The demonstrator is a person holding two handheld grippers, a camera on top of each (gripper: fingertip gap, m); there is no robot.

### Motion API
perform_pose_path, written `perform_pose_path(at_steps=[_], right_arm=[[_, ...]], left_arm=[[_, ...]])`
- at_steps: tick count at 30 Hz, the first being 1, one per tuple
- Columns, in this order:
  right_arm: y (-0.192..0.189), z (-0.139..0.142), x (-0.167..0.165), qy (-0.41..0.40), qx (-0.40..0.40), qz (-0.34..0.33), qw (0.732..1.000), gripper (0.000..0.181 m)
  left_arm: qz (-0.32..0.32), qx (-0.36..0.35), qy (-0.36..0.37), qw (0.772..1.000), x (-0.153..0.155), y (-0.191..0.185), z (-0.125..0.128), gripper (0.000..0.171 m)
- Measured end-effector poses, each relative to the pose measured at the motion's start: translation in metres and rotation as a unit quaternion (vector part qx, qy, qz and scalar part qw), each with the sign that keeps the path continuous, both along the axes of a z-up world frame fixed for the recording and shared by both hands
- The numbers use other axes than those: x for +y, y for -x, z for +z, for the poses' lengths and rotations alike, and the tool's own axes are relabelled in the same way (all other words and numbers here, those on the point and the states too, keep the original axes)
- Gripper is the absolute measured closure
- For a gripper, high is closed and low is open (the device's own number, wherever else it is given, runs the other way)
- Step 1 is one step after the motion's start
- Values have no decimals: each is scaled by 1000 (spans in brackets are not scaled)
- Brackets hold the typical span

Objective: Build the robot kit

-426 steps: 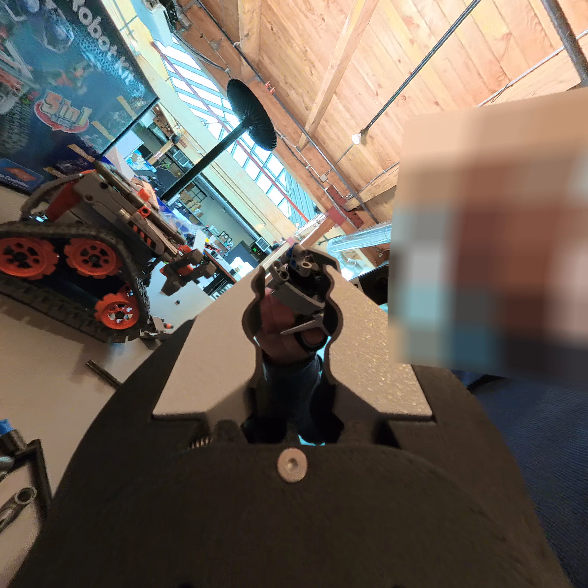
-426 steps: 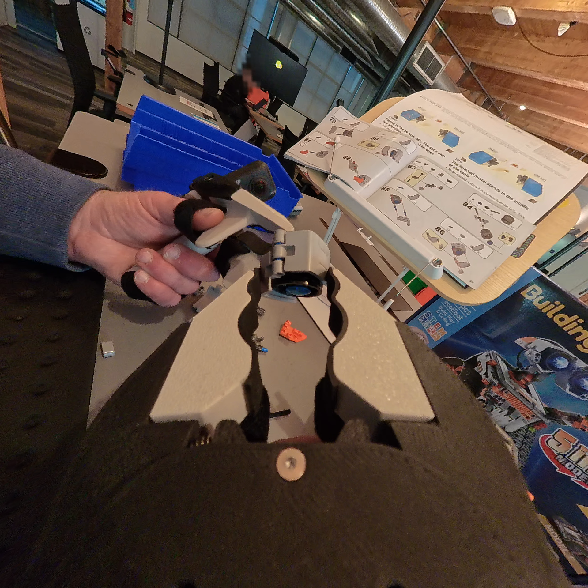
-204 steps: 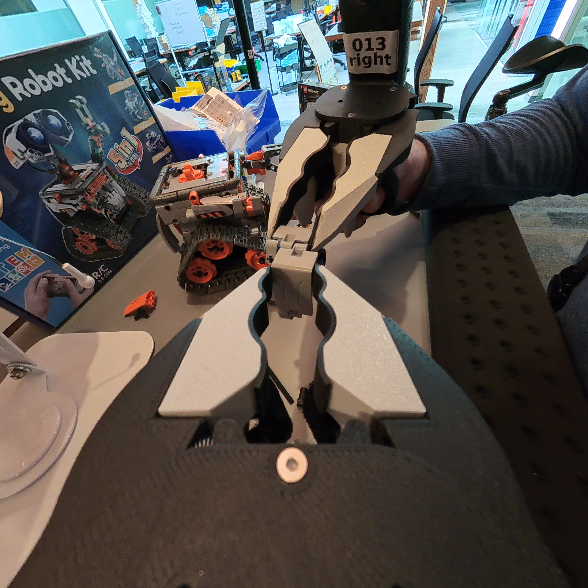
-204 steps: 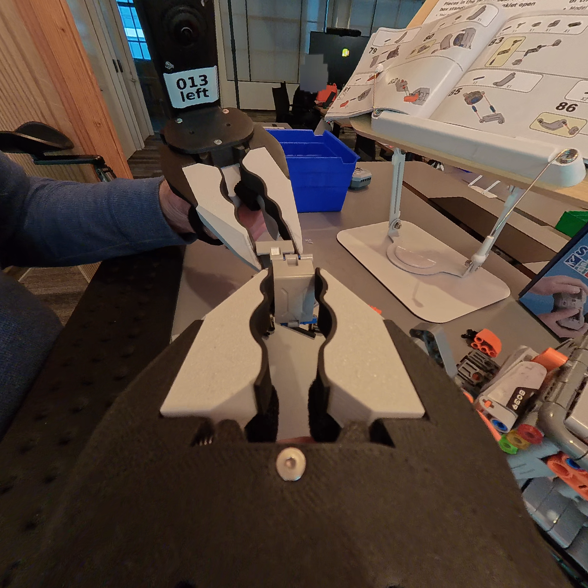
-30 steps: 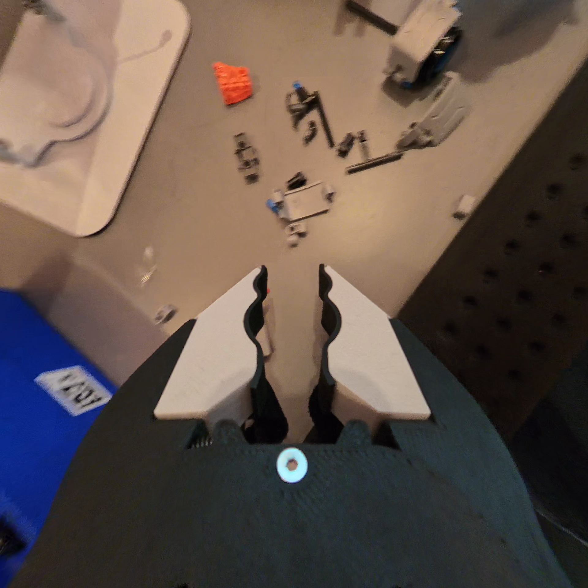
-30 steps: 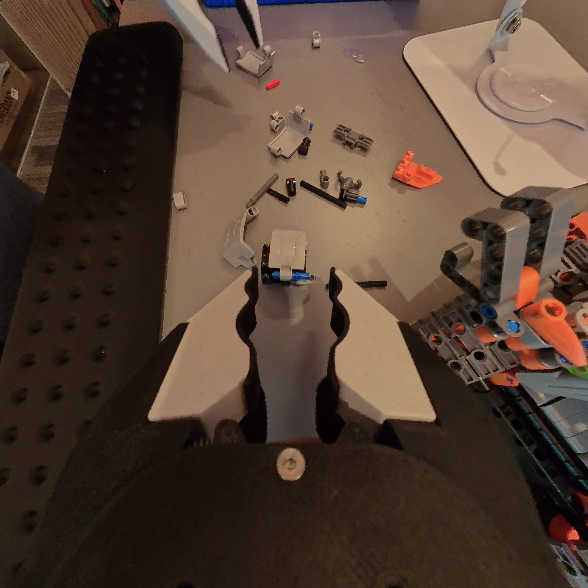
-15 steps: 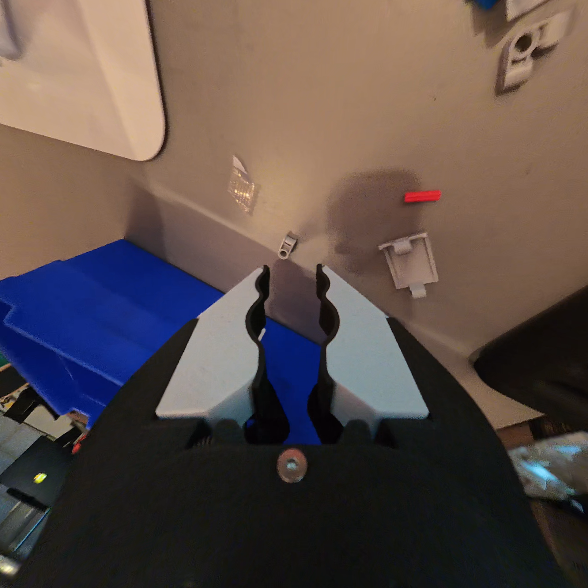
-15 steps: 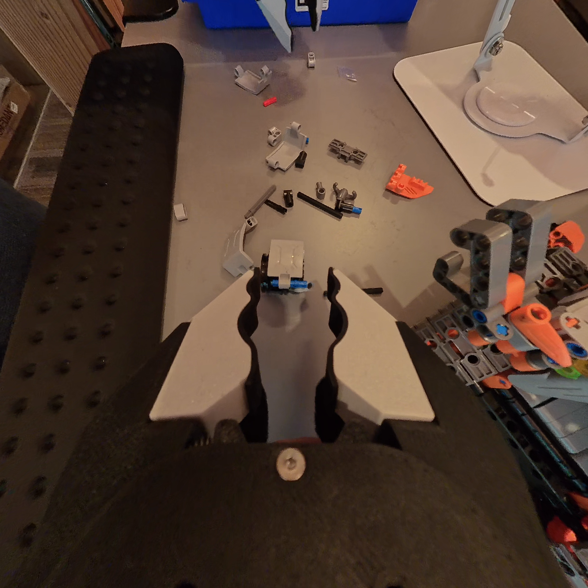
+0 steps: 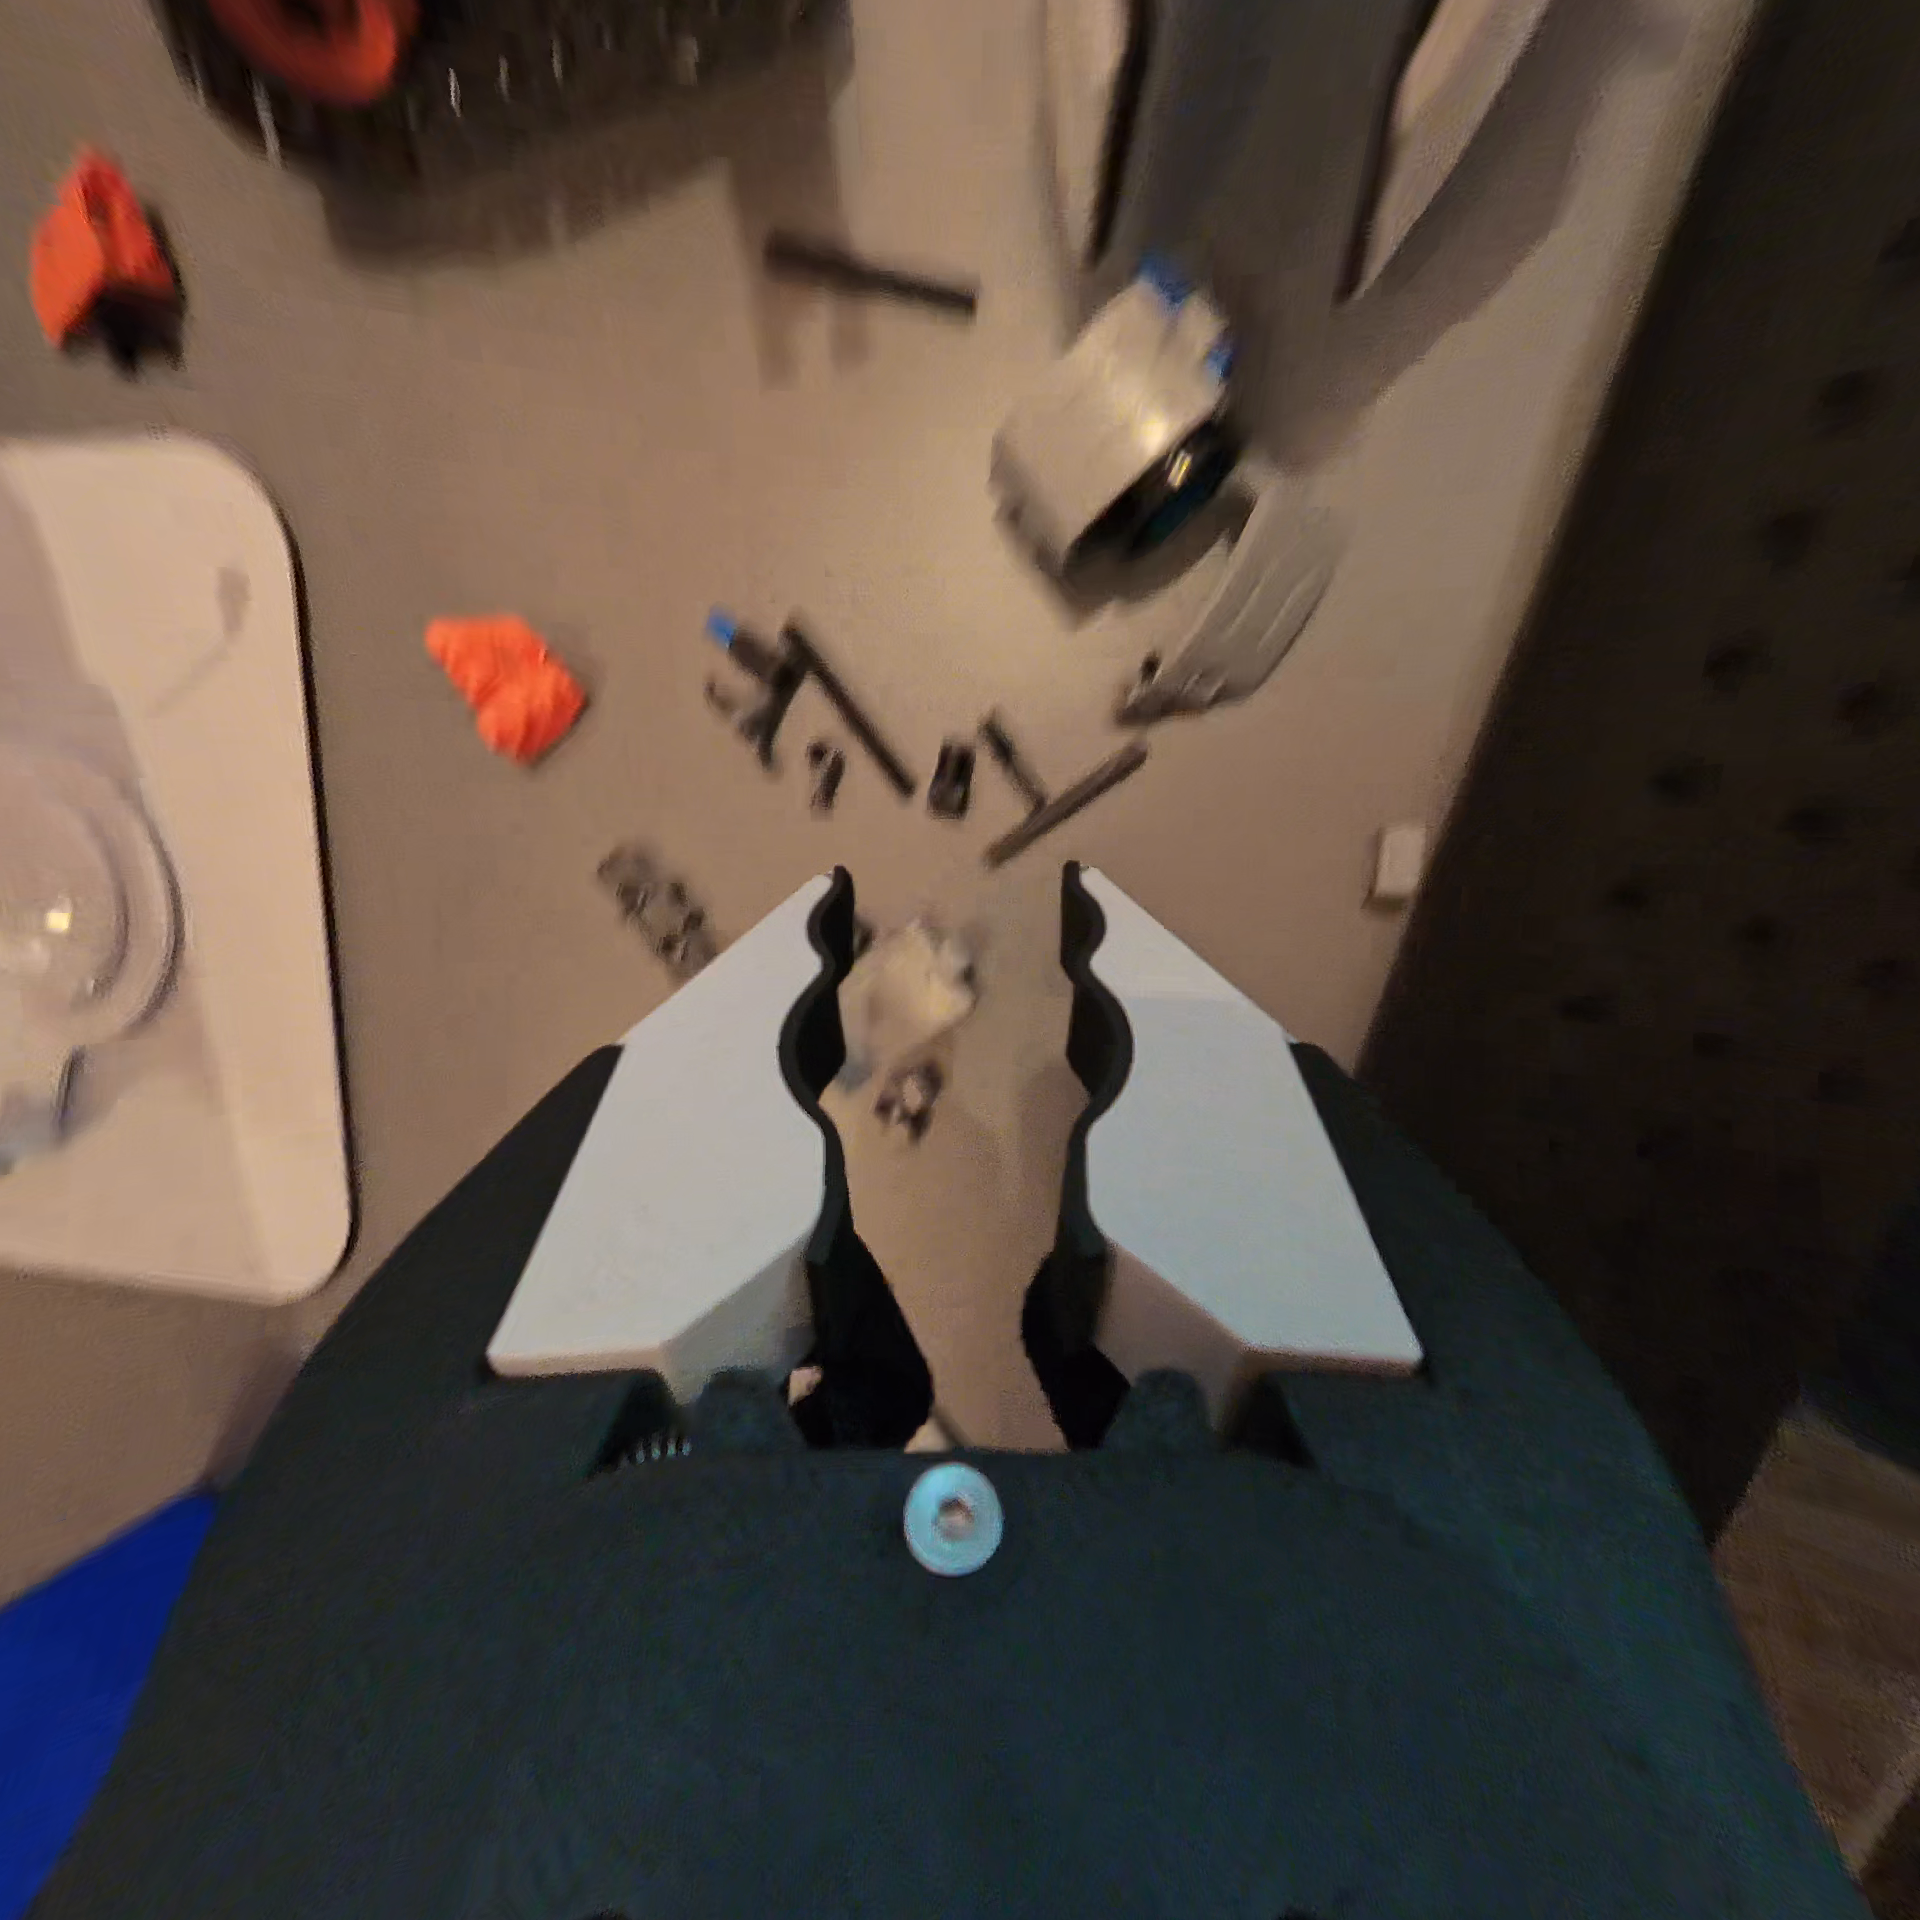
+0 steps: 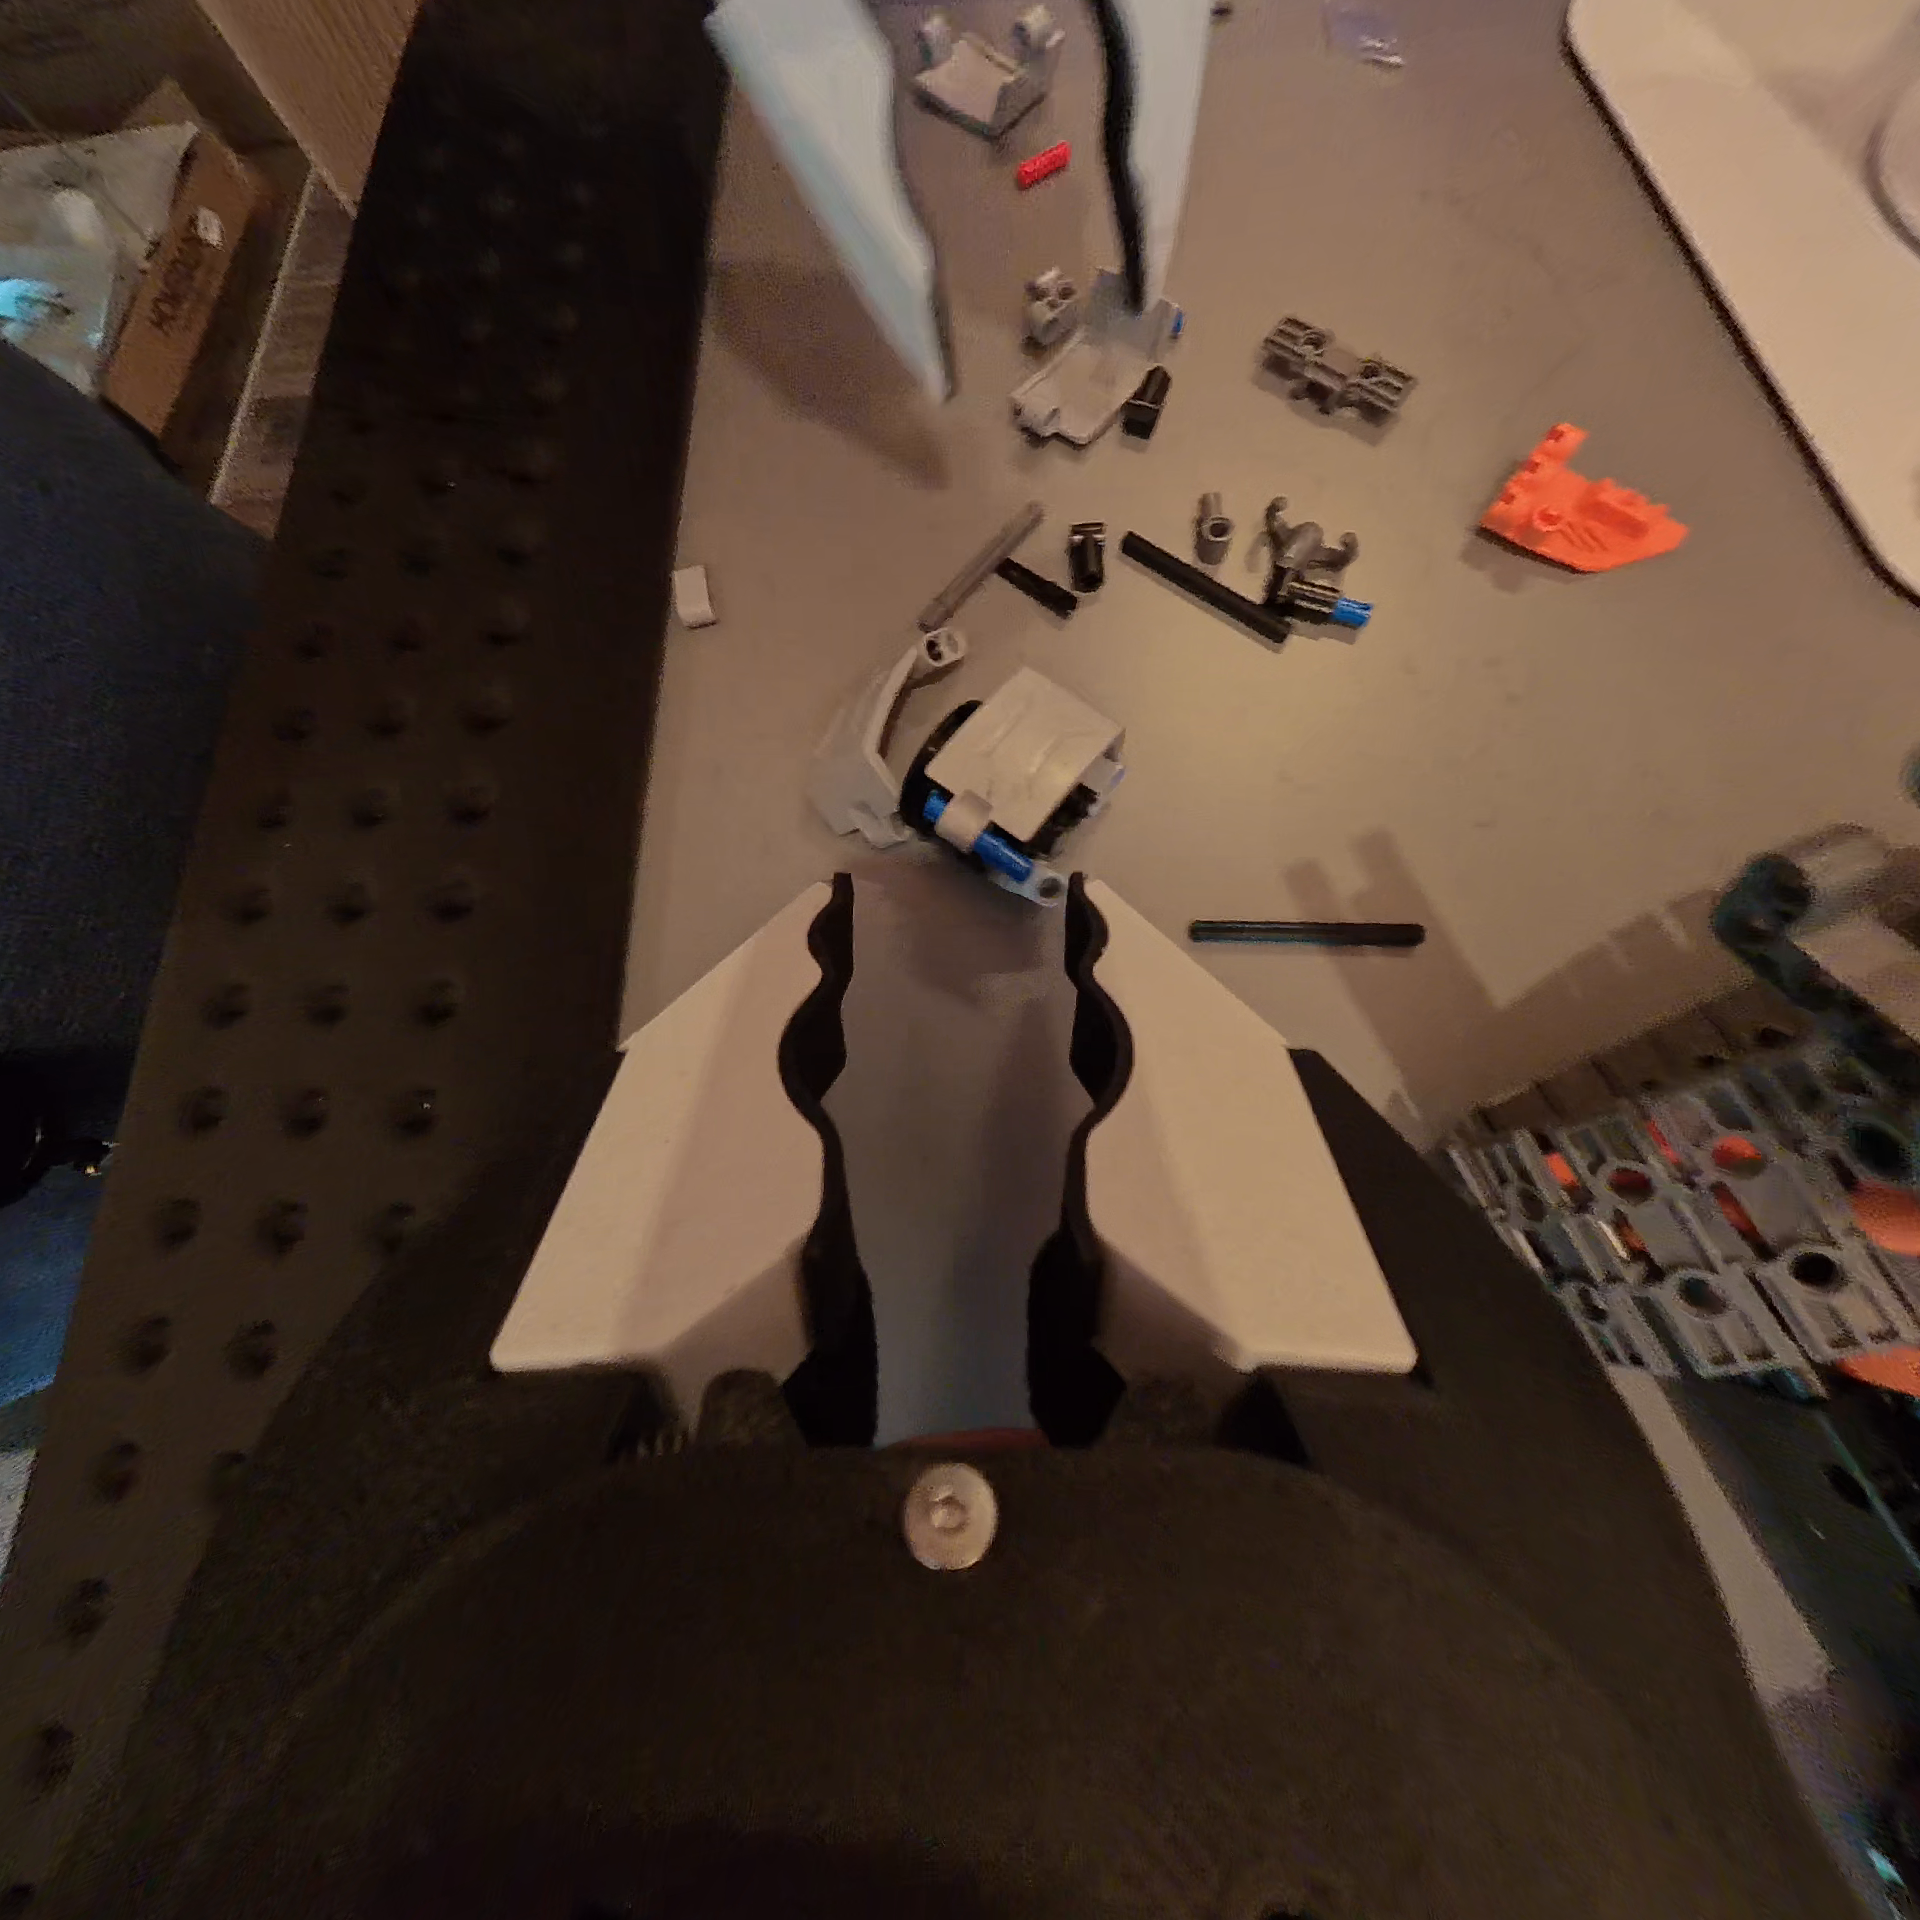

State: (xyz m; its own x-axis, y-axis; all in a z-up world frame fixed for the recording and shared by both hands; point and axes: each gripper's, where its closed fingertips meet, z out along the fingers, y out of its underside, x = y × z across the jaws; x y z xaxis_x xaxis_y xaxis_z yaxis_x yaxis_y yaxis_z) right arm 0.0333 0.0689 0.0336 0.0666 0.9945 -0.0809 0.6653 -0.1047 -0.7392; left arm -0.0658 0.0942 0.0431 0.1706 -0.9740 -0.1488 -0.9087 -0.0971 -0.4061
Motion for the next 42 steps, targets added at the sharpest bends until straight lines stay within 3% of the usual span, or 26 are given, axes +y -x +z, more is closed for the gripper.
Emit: perform_pose_path(at_steps=[4, 7, 10, 14, 20, 30, 34, 37, 42], right_arm=[[-4, -1, 10, -12, 0, -18, 1000, 145], [-1, -7, 9, -22, -9, -11, 1000, 148], [5, -12, 6, -22, -13, -3, 1000, 152], [11, -15, 5, -40, -15, 6, 999, 168], [14, -11, 6, -70, -4, 15, 997, 171], [14, 17, 10, 1, 91, -6, 996, 174], [14, 28, 13, 6, 121, -14, 992, 175], [15, 29, 14, -17, 116, -12, 993, 175], [17, 31, 14, -43, 115, -9, 992, 176]], left_arm=[[-2, -85, 12, 996, -16, -56, 2, 122], [34, -80, 24, 996, -15, -68, -10, 101], [51, -87, 68, 993, -22, -76, -22, 105], [54, -93, 54, 993, -16, -80, -25, 130], [38, -131, 84, 987, -14, -80, -24, 131], [44, -273, 220, 936, -11, -83, 5, 132], [38, -306, 228, 923, -10, -84, 15, 124], [39, -307, 218, 926, -8, -83, 13, 129], [51, -348, 246, 903, -4, -82, 20, 131]])
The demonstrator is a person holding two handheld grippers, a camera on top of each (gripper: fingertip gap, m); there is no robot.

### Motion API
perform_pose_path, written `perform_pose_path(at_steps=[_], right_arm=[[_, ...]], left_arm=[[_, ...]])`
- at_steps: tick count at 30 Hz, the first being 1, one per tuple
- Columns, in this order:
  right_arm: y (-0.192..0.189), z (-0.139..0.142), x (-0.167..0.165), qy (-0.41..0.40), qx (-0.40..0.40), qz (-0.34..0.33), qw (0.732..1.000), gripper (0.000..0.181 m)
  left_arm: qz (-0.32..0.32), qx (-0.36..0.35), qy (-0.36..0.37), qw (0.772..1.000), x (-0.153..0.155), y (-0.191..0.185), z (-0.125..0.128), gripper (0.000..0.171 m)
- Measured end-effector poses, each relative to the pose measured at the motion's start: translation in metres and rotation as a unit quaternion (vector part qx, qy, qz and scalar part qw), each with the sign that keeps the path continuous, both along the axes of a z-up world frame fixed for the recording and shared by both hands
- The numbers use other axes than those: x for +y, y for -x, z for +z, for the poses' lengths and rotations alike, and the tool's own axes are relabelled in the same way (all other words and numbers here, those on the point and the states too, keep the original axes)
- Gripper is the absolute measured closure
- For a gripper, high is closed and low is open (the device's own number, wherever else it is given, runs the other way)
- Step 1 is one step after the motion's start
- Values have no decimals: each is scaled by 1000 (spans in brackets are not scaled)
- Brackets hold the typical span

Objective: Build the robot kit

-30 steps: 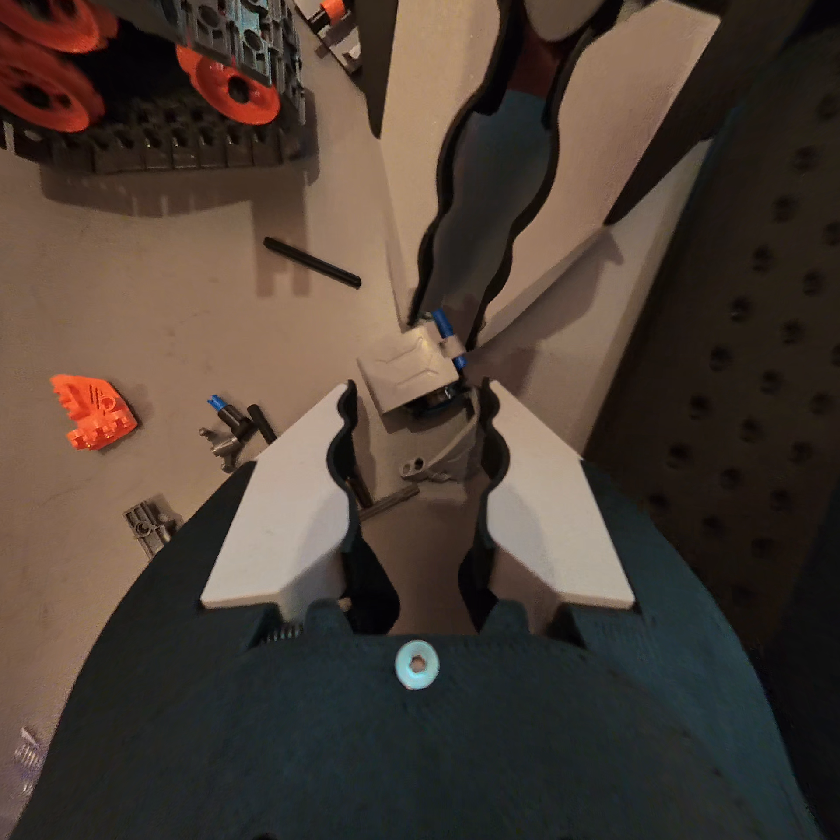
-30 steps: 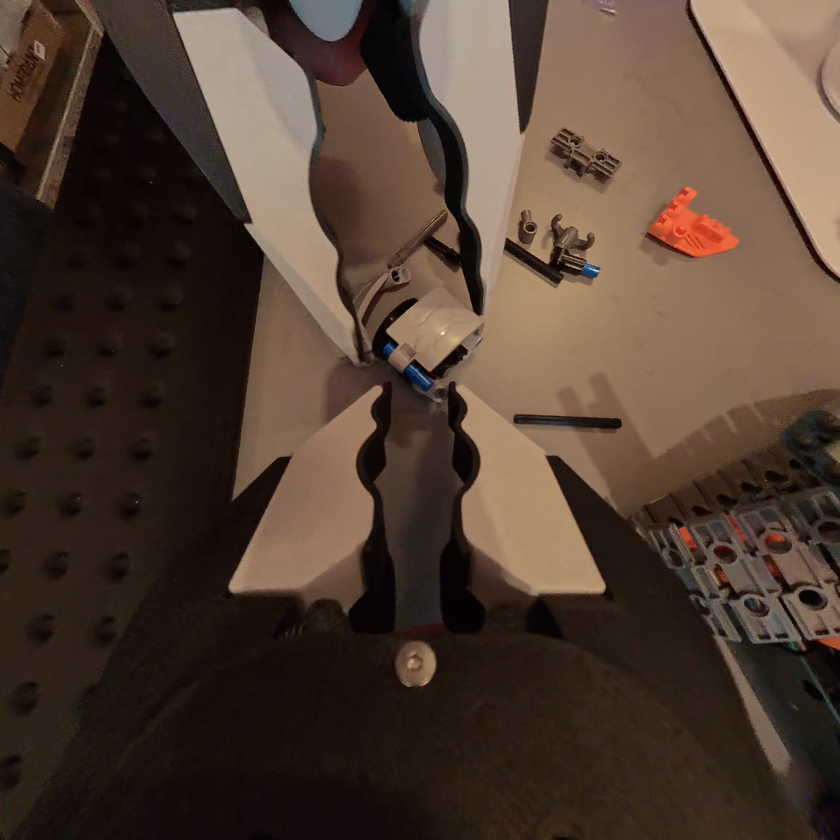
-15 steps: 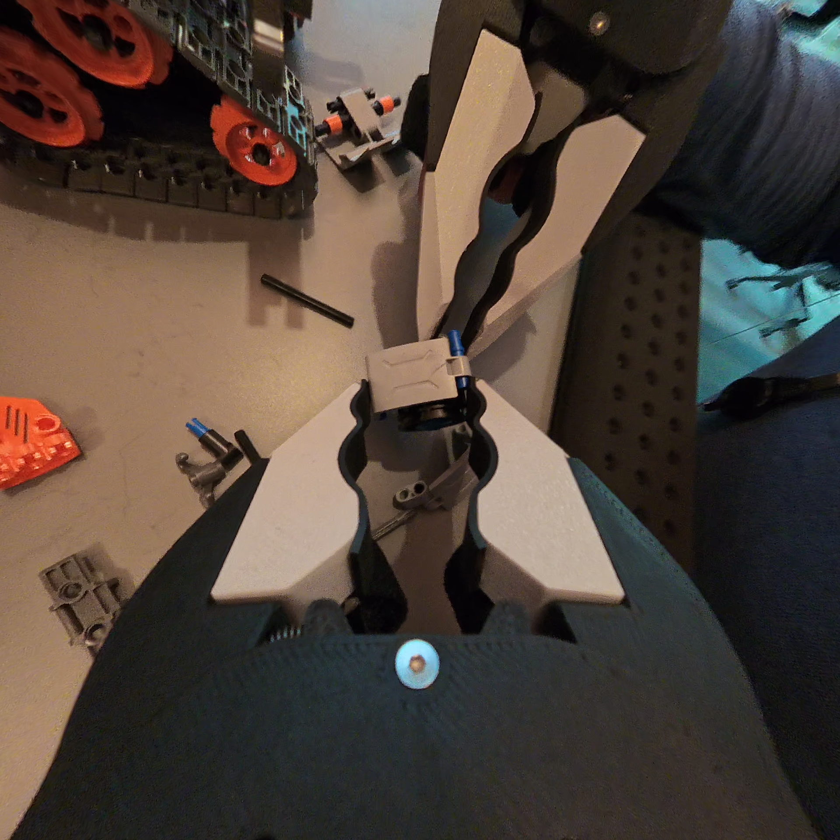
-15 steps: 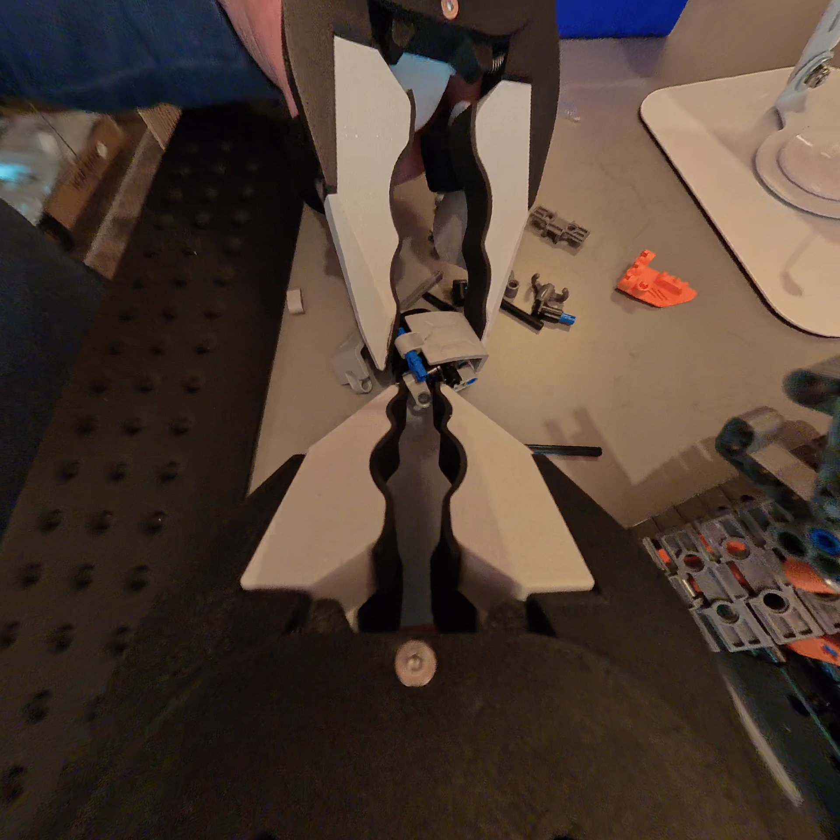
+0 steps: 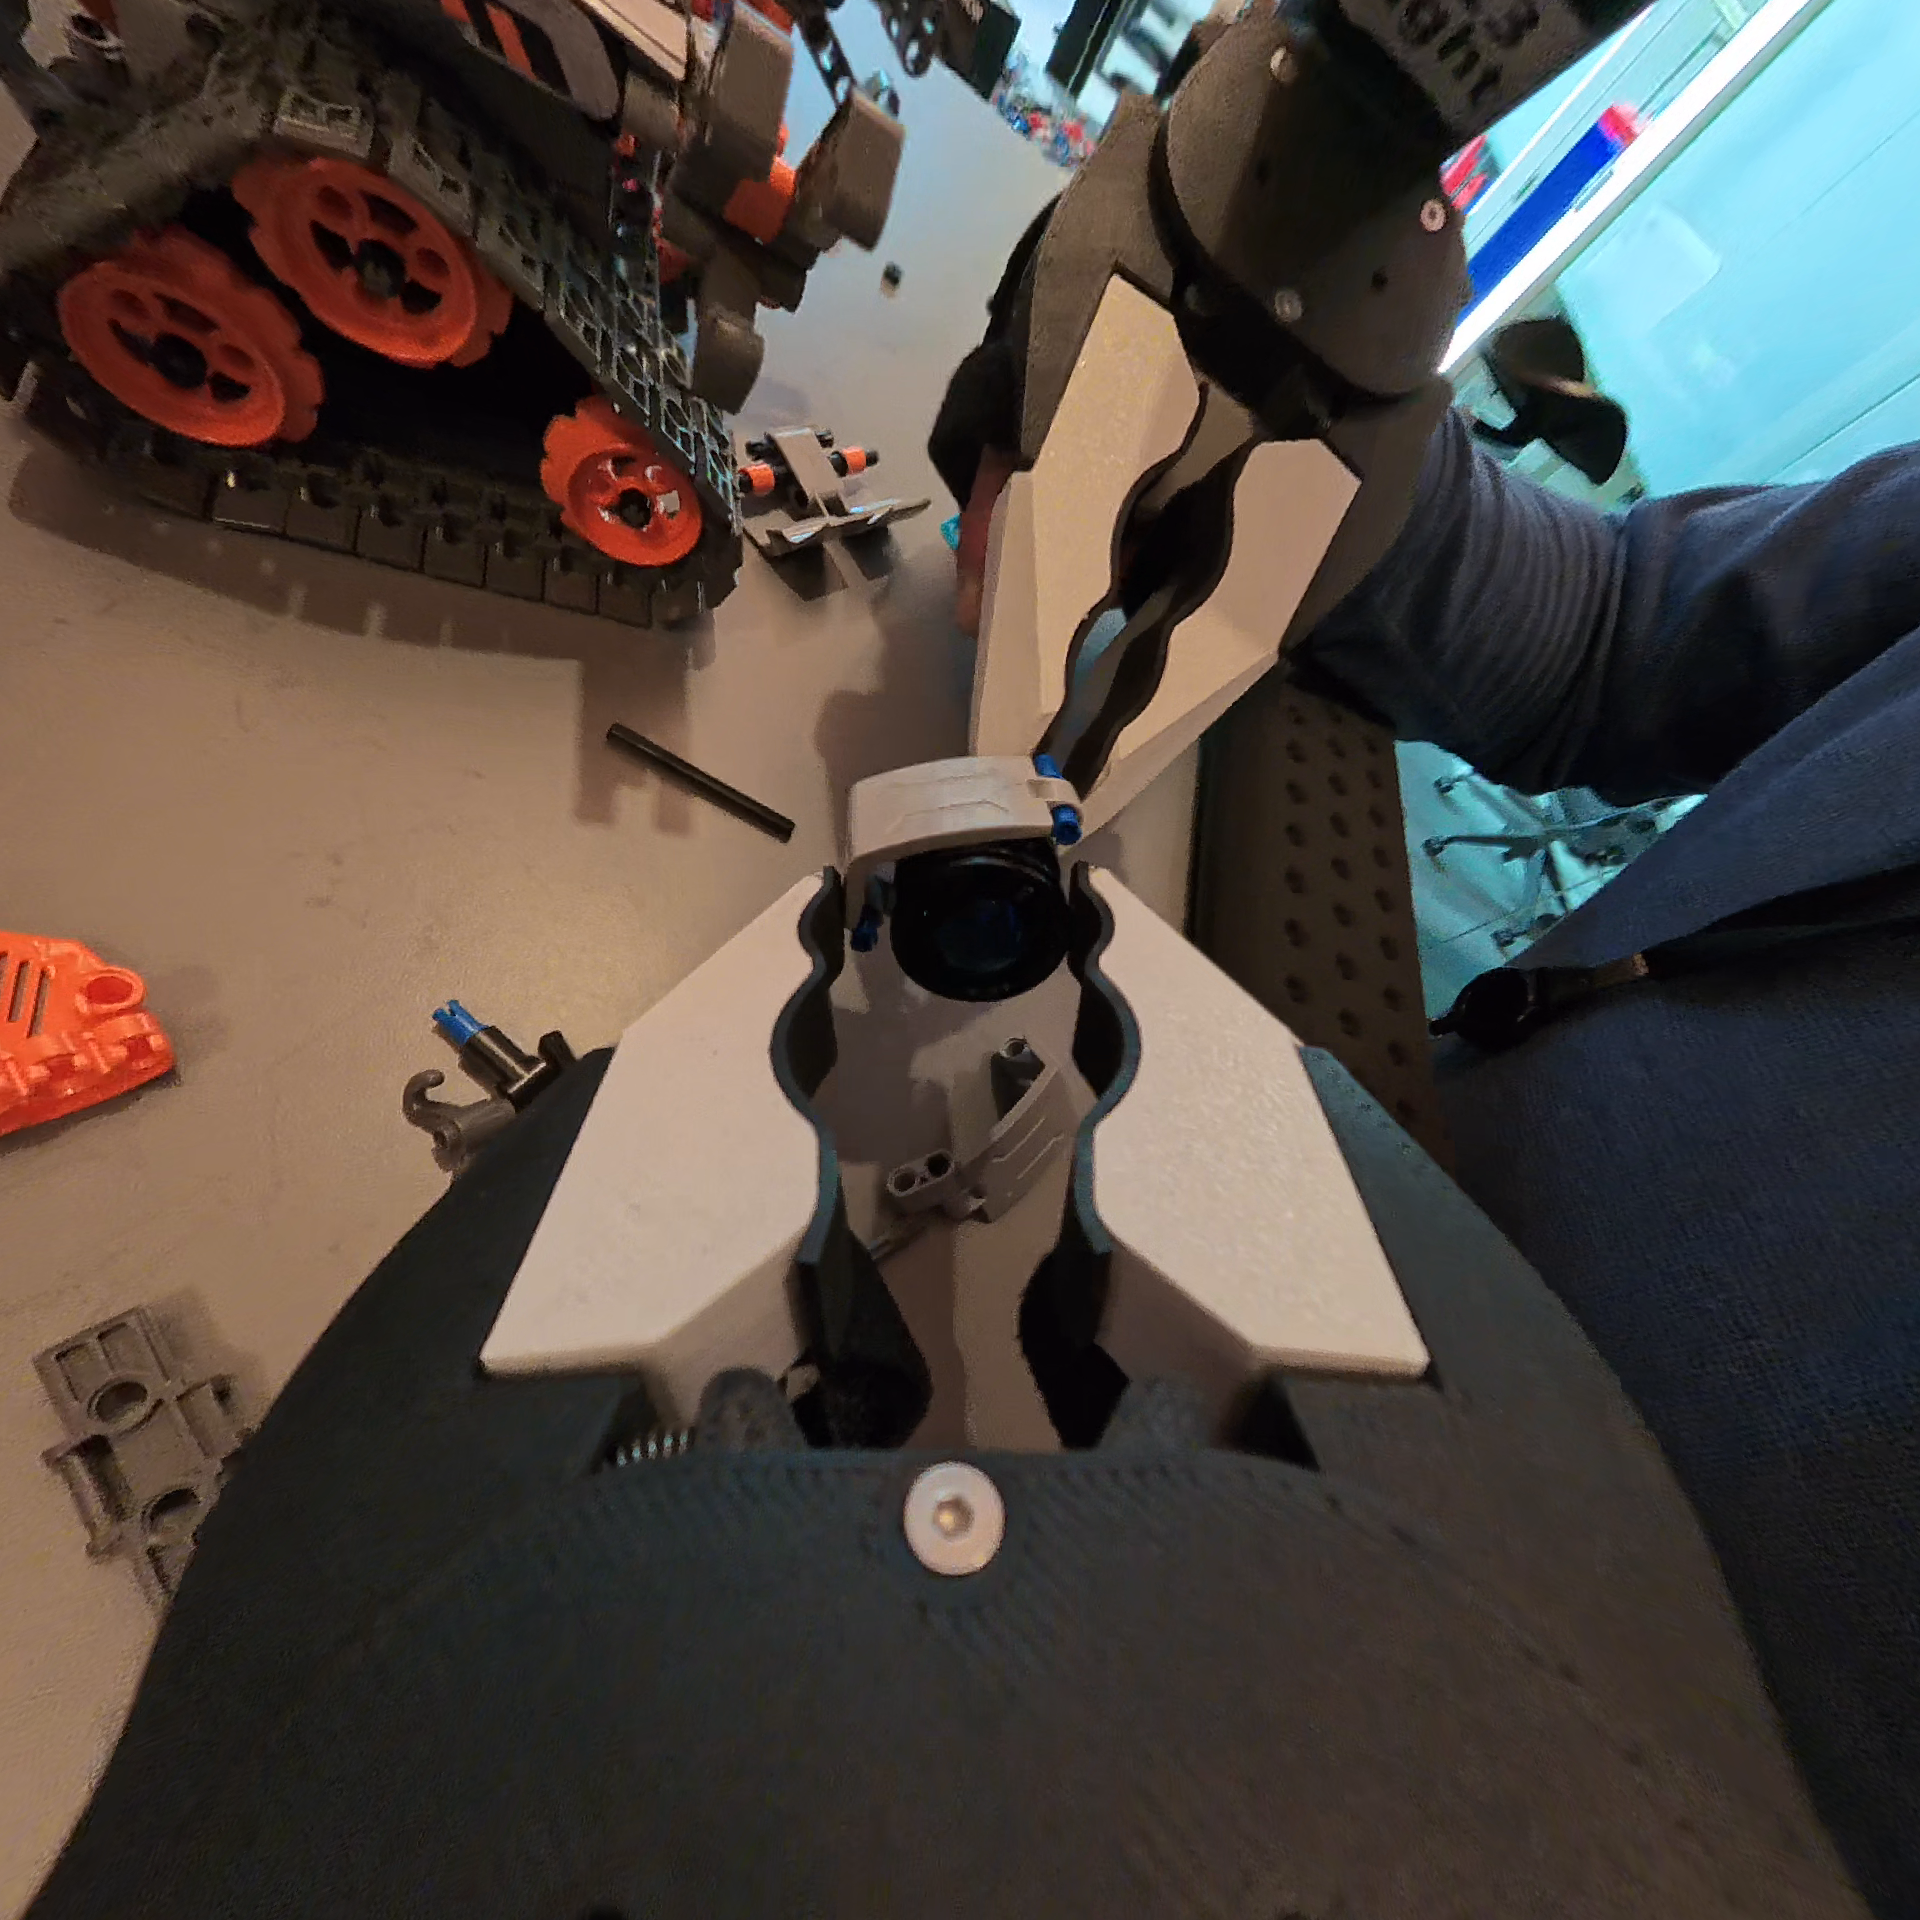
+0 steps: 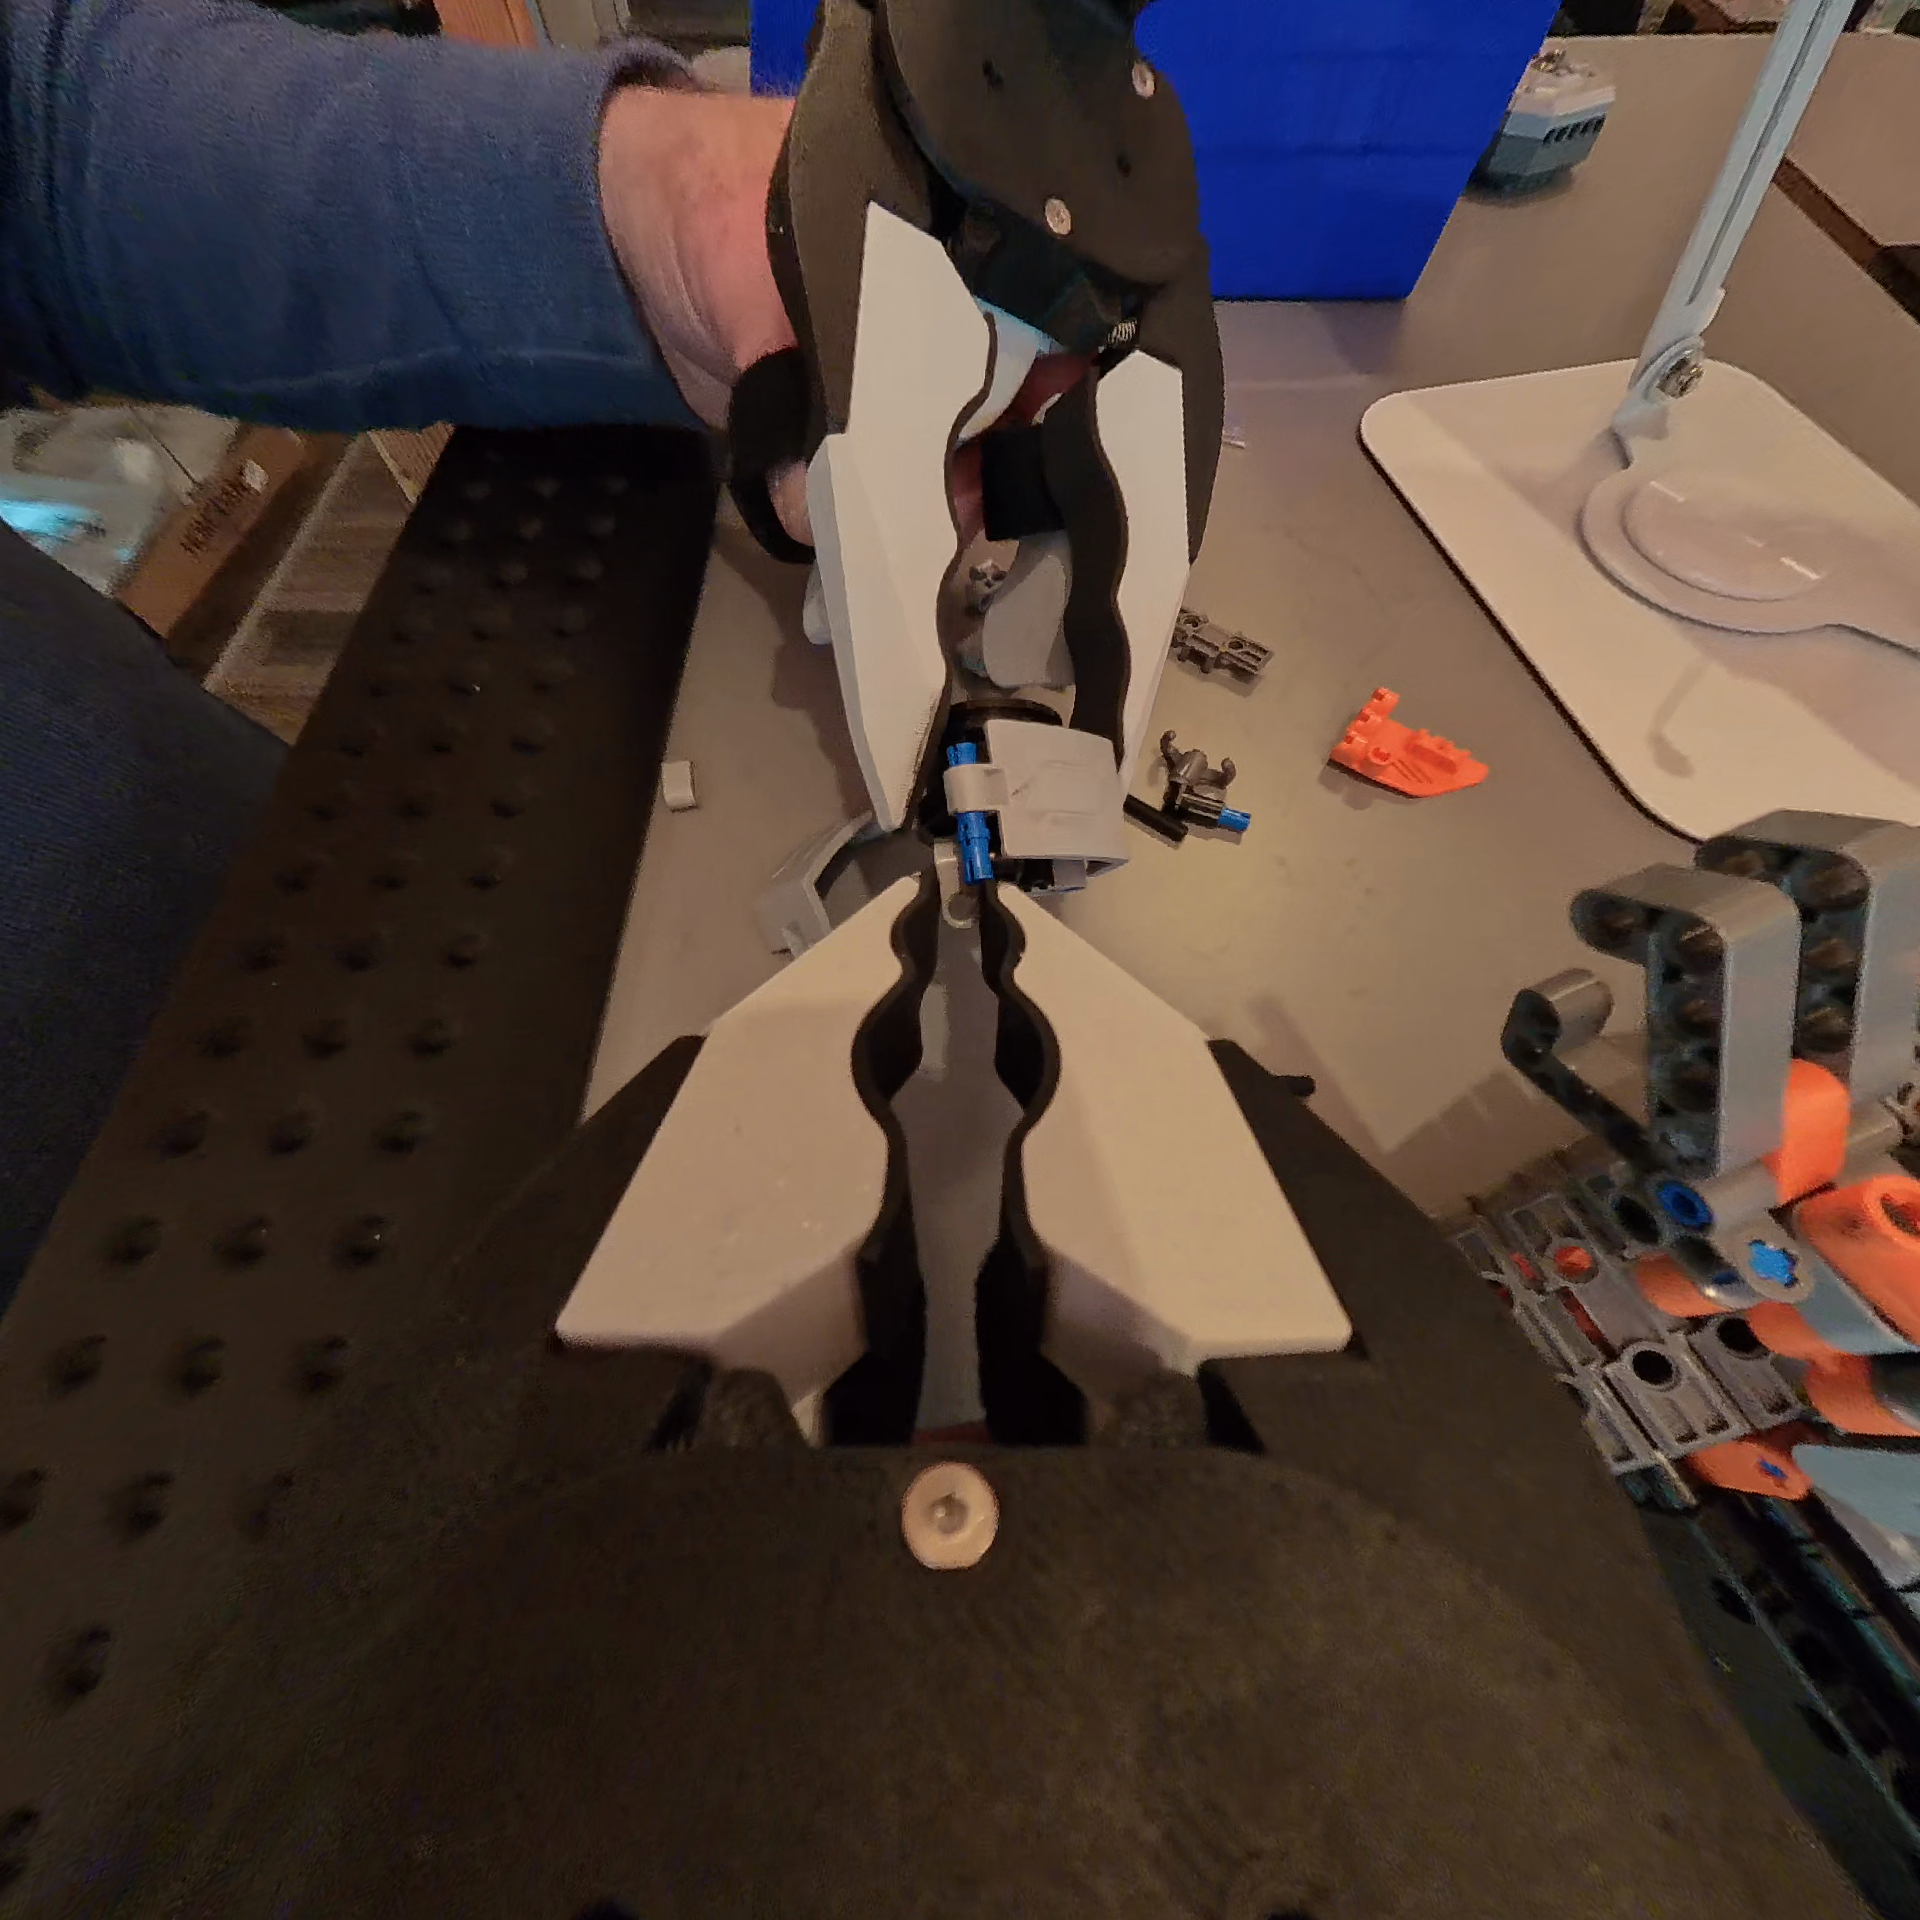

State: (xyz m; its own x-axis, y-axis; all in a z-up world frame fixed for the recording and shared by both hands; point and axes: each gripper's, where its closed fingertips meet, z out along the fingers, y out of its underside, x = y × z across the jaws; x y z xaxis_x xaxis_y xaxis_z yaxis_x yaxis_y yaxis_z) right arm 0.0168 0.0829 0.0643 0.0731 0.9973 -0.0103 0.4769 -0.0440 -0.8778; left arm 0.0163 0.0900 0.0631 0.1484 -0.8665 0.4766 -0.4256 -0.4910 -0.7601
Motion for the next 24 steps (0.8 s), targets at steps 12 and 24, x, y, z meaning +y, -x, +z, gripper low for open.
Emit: perform_pose_path(at_steps=[12, 24], right_arm=[[-4, 9, 2, 11, 13, -8, 1000, 176], [-15, 26, 13, 217, 115, -25, 969, 177]], left_arm=[[2, -22, 12, 1000, -1, -3, 3, 130], [20, 1, -102, 995, 3, 2, 9, 120]])
